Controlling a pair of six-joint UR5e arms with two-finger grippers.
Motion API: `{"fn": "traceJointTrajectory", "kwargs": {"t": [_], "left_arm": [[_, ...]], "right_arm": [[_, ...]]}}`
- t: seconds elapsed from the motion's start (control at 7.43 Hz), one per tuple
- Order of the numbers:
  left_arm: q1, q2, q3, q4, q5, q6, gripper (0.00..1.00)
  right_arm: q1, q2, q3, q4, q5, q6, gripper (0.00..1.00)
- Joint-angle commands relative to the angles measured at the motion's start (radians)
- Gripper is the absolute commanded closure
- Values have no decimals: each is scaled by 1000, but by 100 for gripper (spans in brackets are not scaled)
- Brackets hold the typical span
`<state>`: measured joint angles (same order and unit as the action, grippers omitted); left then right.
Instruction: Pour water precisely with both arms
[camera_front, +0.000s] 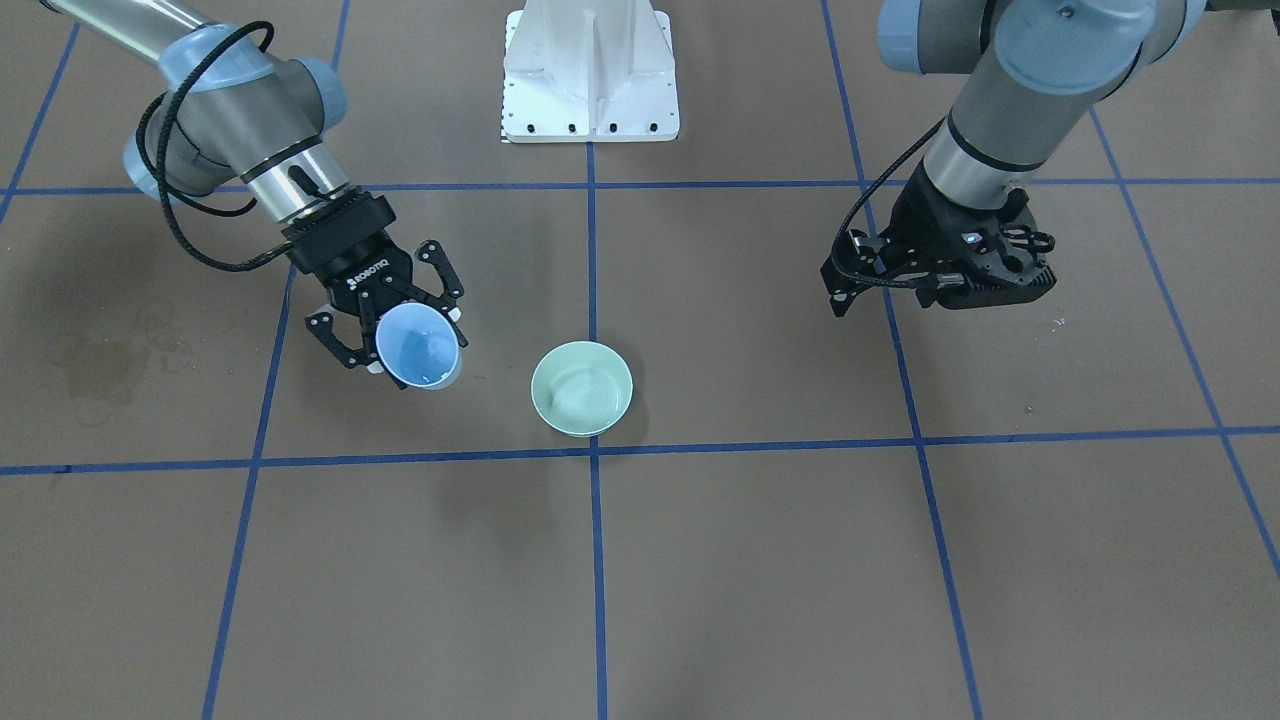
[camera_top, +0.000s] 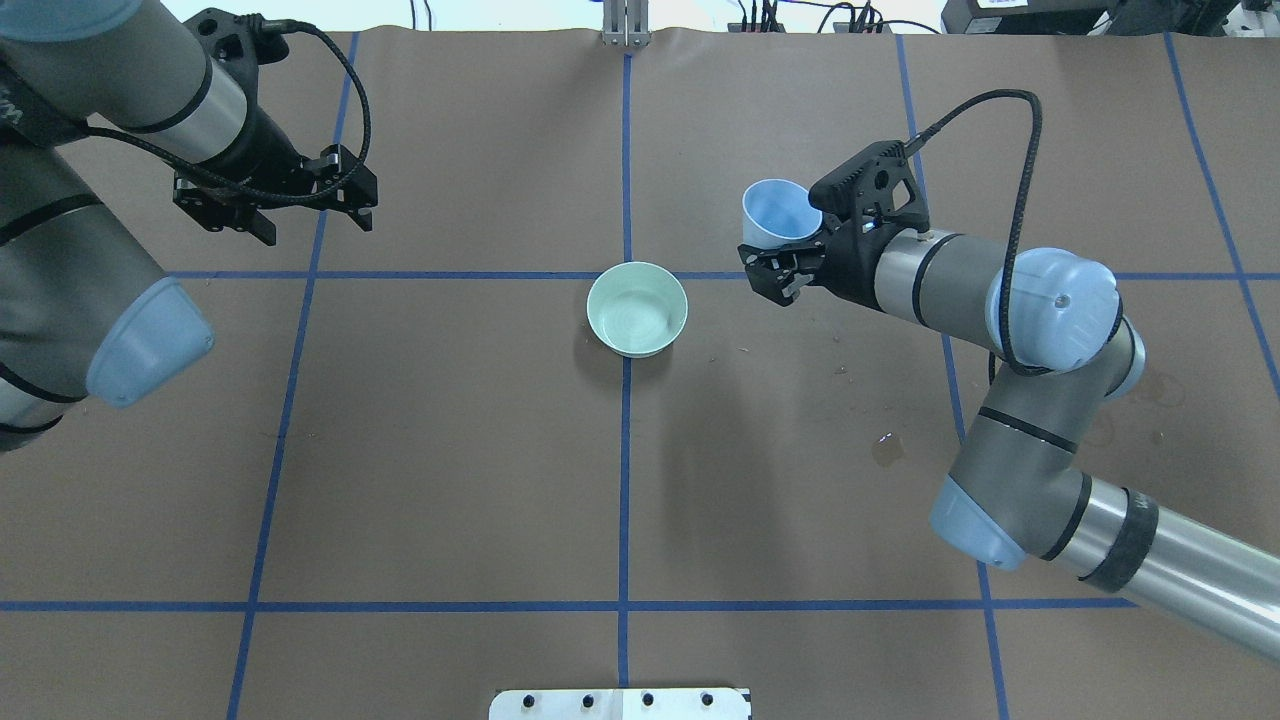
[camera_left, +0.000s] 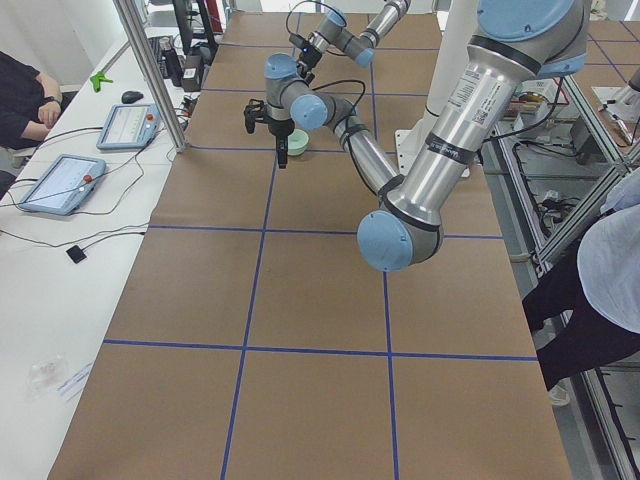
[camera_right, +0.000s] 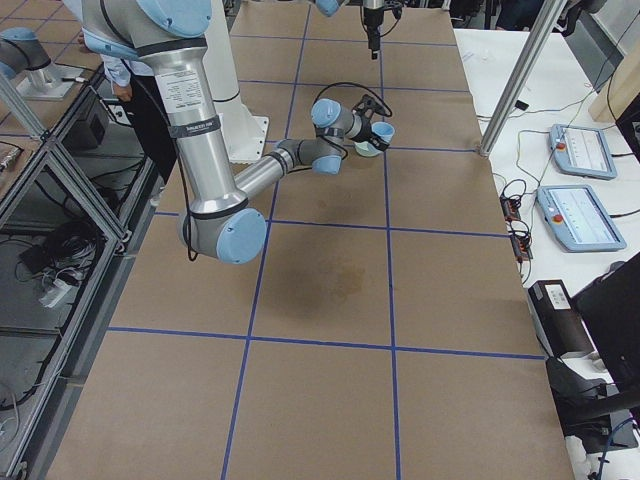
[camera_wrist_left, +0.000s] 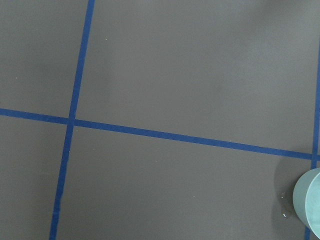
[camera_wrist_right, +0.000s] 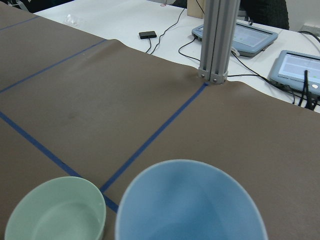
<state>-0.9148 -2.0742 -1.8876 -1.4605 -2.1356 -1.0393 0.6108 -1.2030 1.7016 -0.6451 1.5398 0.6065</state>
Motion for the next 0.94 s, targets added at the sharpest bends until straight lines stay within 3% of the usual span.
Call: {"fn": "traceJointTrajectory", "kwargs": {"t": [0.0,0.13,0.81], "left_arm": [[-4,6,1,0,-1,25,0],[-7,6,1,0,0,27,0],[-15,23,11,-7,0,31,0]], "right_arm": [[-29,42,-28,-5,-9,-75,100],[-42,55,-49,-10,-3,-108,100],[-49,157,-40,-382,155,-187,100]]}}
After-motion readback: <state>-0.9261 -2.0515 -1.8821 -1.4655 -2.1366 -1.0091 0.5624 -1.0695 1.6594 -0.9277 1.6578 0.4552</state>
